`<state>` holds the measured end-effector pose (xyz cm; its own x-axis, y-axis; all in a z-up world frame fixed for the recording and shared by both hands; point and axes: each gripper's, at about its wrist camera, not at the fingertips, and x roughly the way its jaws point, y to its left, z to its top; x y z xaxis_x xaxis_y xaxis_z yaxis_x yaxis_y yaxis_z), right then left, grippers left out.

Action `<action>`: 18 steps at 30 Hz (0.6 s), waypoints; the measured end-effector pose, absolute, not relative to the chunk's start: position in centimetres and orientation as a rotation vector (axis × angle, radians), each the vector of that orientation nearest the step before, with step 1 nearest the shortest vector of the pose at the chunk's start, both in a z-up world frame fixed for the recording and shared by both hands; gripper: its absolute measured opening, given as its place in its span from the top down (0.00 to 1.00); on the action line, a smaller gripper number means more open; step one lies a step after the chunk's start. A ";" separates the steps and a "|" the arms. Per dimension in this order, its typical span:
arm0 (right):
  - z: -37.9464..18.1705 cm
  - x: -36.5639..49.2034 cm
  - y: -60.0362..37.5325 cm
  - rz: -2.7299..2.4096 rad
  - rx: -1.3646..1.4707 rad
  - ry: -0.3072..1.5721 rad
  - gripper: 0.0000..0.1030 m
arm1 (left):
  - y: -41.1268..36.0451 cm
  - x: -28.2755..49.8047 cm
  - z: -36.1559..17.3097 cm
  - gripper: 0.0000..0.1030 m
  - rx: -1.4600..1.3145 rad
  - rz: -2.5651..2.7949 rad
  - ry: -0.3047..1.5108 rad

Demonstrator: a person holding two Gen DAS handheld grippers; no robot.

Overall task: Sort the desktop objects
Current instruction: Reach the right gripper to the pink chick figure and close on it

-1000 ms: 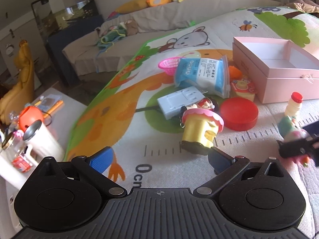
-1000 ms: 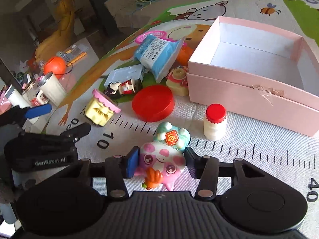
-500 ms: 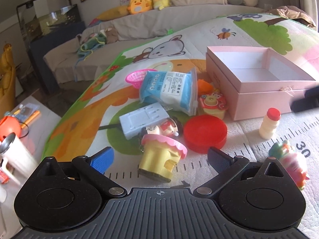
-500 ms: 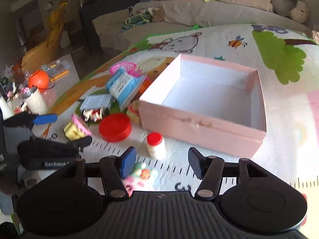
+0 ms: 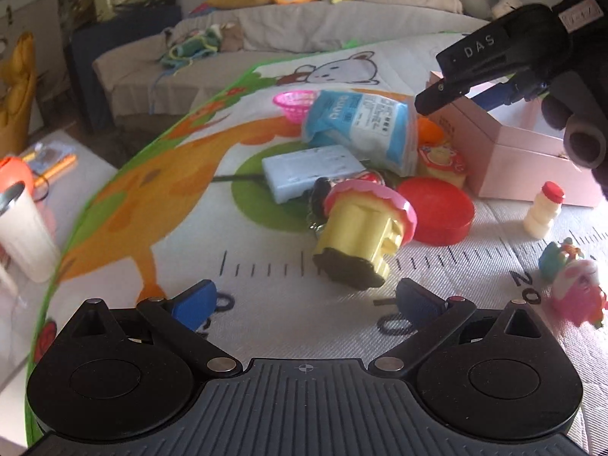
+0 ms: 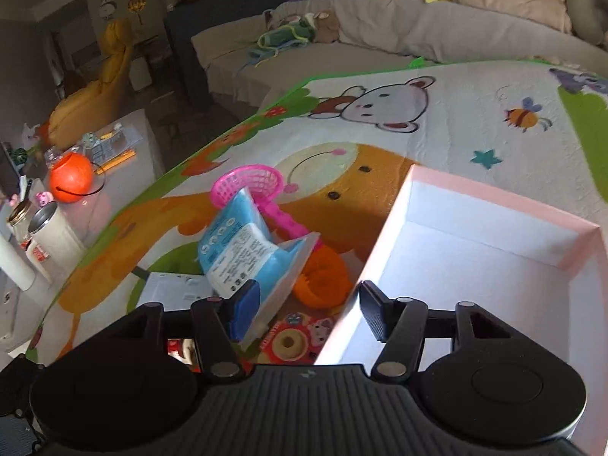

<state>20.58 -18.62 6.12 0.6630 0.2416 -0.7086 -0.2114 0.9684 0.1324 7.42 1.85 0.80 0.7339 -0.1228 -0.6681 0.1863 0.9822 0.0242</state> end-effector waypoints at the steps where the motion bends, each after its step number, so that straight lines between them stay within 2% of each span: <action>1: 6.0 20.6 -18.1 0.260 0.019 0.798 0.33 | 2.0 7.3 0.8 0.00 0.083 -0.169 0.728; 13: 6.2 19.3 -14.9 0.491 -0.002 0.781 0.33 | 1.0 3.7 0.8 0.00 0.056 -0.068 0.712; 18: 8.3 16.4 -15.0 0.428 -0.095 0.711 0.33 | 0.3 3.2 1.4 0.00 0.065 -0.083 0.725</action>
<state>16.37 -15.05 8.27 0.6753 0.3481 -0.6502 -0.4120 0.9093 0.0588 3.23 0.31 1.35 0.7455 -0.0531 -0.6643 0.0982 0.9947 0.0307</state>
